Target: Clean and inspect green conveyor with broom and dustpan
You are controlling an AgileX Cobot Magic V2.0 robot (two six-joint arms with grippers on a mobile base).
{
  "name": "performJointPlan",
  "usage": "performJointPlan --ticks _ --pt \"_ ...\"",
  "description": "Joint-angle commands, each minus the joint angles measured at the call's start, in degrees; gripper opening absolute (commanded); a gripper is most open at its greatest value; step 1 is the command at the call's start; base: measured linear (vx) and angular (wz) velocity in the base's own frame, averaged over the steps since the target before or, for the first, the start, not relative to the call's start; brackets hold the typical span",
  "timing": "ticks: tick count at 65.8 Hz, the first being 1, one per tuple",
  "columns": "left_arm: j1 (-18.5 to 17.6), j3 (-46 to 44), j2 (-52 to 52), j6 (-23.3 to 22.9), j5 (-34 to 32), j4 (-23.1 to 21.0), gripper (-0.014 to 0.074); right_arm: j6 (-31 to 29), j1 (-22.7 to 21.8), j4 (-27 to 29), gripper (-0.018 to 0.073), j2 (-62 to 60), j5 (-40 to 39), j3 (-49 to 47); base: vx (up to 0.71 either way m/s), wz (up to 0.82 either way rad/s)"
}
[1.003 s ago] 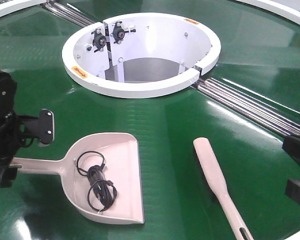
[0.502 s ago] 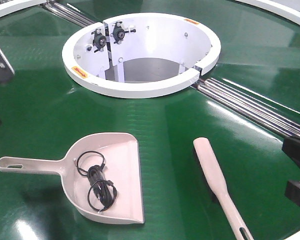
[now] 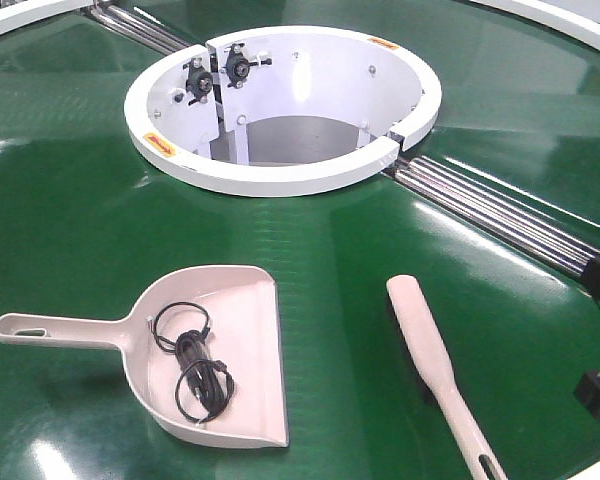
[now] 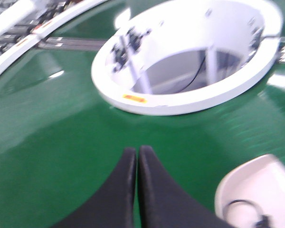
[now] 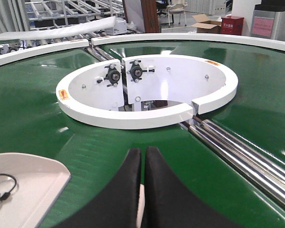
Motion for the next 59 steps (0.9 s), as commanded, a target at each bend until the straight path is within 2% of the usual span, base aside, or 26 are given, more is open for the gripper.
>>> performJointPlan --ticks 1,7,14,18,22,59 --pt "-0.5 7.7 -5.2 -0.9 -13.5 -4.7 -0.0024 -0.7 -0.3 -0.4 -0.0006 0.0 -6.6 1.1 0.00 0.00" --pt "-0.5 17.9 -10.0 -1.0 -23.9 -8.1 -0.0024 -0.7 -0.3 -0.4 -0.0006 0.0 -6.6 2.4 0.00 0.00" --pt "-0.5 28.0 -13.7 -1.0 -34.8 -8.1 -0.0024 -1.1 -0.3 -0.4 -0.0006 0.0 -6.8 2.8 0.00 0.00" --pt "-0.5 31.4 -15.0 -1.0 -38.2 -8.1 -0.0024 -1.1 -0.3 -0.4 -0.0006 0.1 -6.8 2.8 0.00 0.00" --pt "-0.5 33.1 -15.9 -1.0 -39.7 -8.1 -0.0024 -1.1 -0.3 -0.4 -0.0006 0.1 -6.9 2.8 0.00 0.00" --pt "-0.5 33.5 -16.0 -0.9 -39.6 -8.1 -0.0024 -0.9 -0.3 -0.4 -0.0006 0.1 -6.6 2.8 0.00 0.00"
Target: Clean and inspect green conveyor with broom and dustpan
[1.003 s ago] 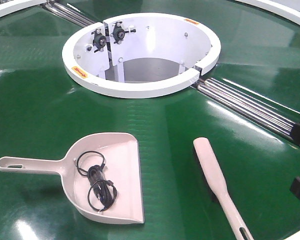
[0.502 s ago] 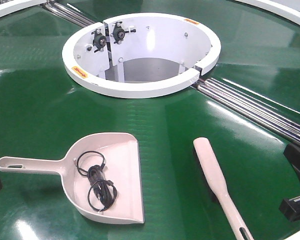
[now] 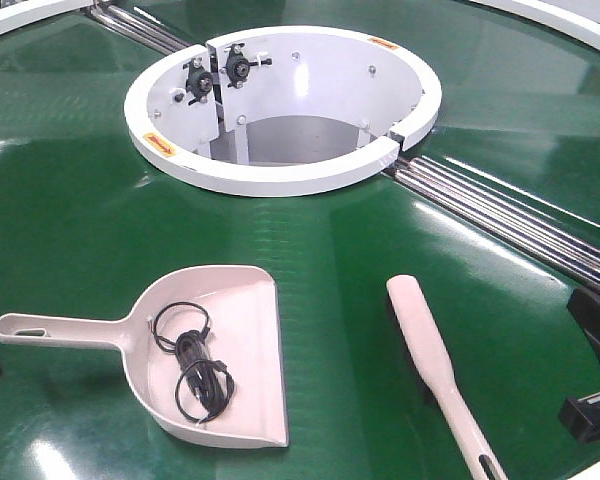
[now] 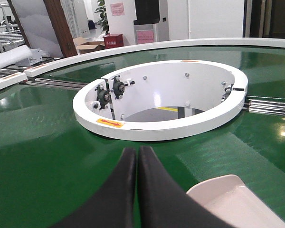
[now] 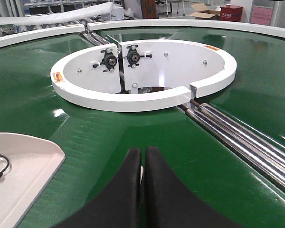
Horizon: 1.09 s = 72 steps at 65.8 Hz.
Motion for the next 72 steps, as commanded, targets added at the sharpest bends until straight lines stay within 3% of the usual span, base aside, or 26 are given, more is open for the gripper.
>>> performJointPlan --ticks 1,19,28,54,63,72 --pt "-0.5 -1.5 -0.1 -0.5 -4.4 -0.5 -0.0024 -0.1 -0.3 -0.4 -0.0006 0.2 -4.5 -1.5 0.00 0.00" --pt "-0.5 0.4 -0.4 -0.5 -4.6 -0.5 -0.0024 -0.1 -0.3 -0.4 -0.0006 0.2 -4.5 -1.5 0.00 0.00" --pt "0.2 3.3 -4.0 -0.5 -1.2 -0.5 -0.0023 -0.1 -0.3 -0.4 -0.0006 0.2 -4.5 -1.5 0.00 0.00" --pt "11.6 17.0 -24.0 -0.5 3.2 -0.5 -0.0023 -0.1 -0.3 -0.4 -0.0006 0.2 -4.5 -1.5 0.00 0.00" --pt "13.0 21.4 -30.9 -0.5 3.8 -0.5 -0.0023 -0.1 -0.3 -0.4 -0.0006 0.2 -4.5 -1.5 0.00 0.00" --pt "13.0 21.4 -37.0 -0.6 11.8 -0.5 -0.0023 -0.1 -0.3 -0.4 -0.0006 0.3 -4.5 -1.5 0.00 0.00"
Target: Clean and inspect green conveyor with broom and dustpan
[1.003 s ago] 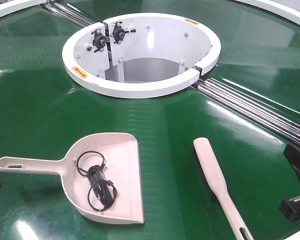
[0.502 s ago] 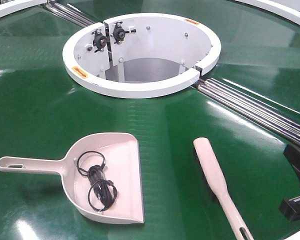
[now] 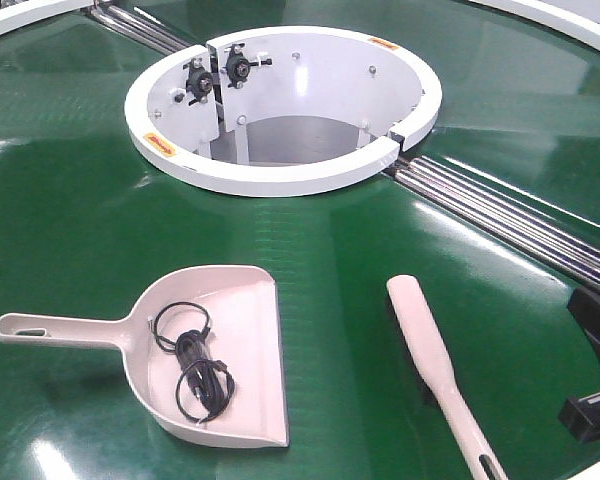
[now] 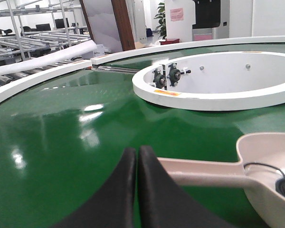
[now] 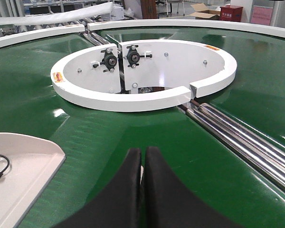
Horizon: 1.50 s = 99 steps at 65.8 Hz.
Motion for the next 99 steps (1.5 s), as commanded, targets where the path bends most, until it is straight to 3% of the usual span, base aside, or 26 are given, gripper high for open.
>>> performJointPlan --ticks 1,88,99 --pt "0.2 1.4 -1.9 -0.6 0.2 -0.5 -0.0023 -0.1 -0.3 -0.4 -0.0006 0.2 -4.4 -1.5 0.00 0.00" --pt "0.2 1.3 -1.9 -0.6 0.7 -0.5 -0.0023 -1.6 -0.5 -0.6 -0.0006 0.0 -4.5 -1.5 0.00 0.00" --pt "0.2 1.3 -1.9 -0.6 0.7 -0.5 -0.0023 -1.2 -4.6 -0.1 -0.0006 0.0 -3.6 -1.5 0.00 0.00"
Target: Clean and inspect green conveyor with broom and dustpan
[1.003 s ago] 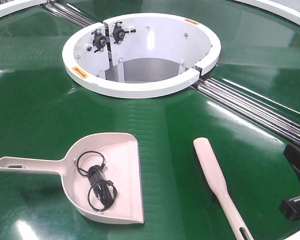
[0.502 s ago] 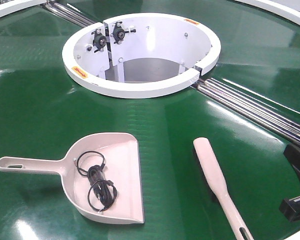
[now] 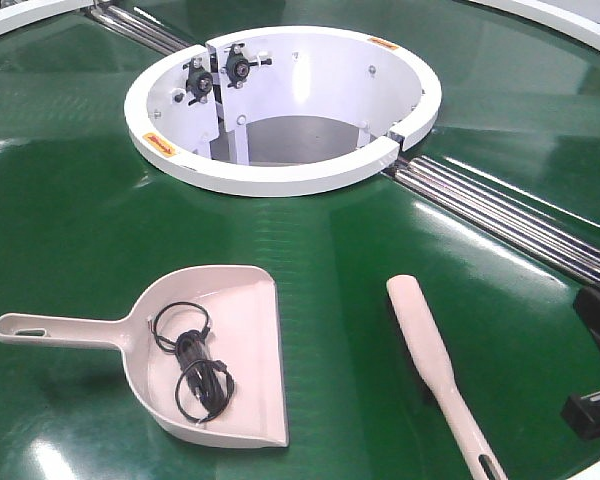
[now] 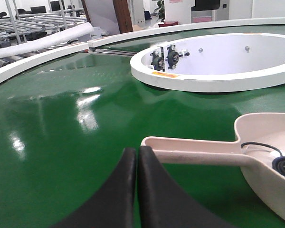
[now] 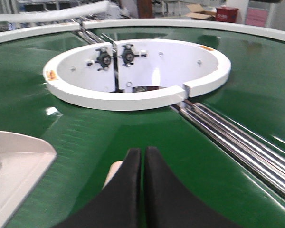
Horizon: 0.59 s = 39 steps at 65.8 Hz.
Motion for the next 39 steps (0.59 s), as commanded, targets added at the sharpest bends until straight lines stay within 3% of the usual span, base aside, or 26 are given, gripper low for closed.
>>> performJointPlan --ticks 1,19,39 --pt "0.2 1.3 -0.8 -0.5 -3.8 -0.5 -0.0023 -0.1 -2.6 -0.1 -0.0006 0.1 -3.9 -1.6 0.00 0.00" --pt "0.2 1.3 -0.8 -0.5 -3.8 -0.5 -0.0023 -0.1 -10.3 -0.1 -0.0006 -0.6 -3.2 -1.5 0.00 0.00" --pt "0.2 1.3 -0.8 -0.5 -3.8 -0.5 -0.0023 -0.1 -10.8 -0.2 -0.0006 -14.9 -4.1 11.2 0.00 0.00"
